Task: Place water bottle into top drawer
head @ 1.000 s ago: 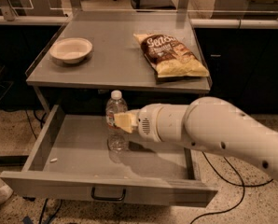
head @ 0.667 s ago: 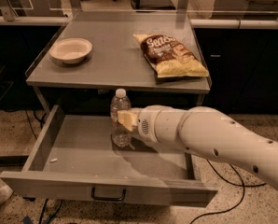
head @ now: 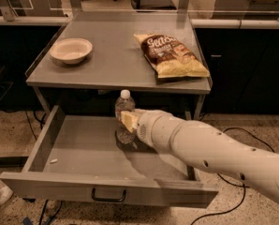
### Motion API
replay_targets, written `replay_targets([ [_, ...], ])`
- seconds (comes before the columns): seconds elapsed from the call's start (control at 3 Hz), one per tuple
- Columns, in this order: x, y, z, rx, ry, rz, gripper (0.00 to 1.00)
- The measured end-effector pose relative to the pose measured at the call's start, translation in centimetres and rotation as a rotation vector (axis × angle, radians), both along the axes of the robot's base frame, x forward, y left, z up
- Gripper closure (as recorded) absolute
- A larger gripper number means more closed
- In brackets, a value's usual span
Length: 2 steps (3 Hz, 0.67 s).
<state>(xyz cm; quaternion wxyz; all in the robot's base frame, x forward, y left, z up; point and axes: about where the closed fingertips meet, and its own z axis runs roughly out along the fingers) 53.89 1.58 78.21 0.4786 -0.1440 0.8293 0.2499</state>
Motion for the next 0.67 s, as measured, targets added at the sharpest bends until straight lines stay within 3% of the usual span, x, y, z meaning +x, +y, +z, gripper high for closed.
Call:
replay_targets([
  [0.33, 0.2, 0.0, 0.1, 0.000, -0.010, -0.010, 1.00],
  [0.67, -0.7, 0.1, -1.6, -0.003, 0.011, -0.033, 1.00],
])
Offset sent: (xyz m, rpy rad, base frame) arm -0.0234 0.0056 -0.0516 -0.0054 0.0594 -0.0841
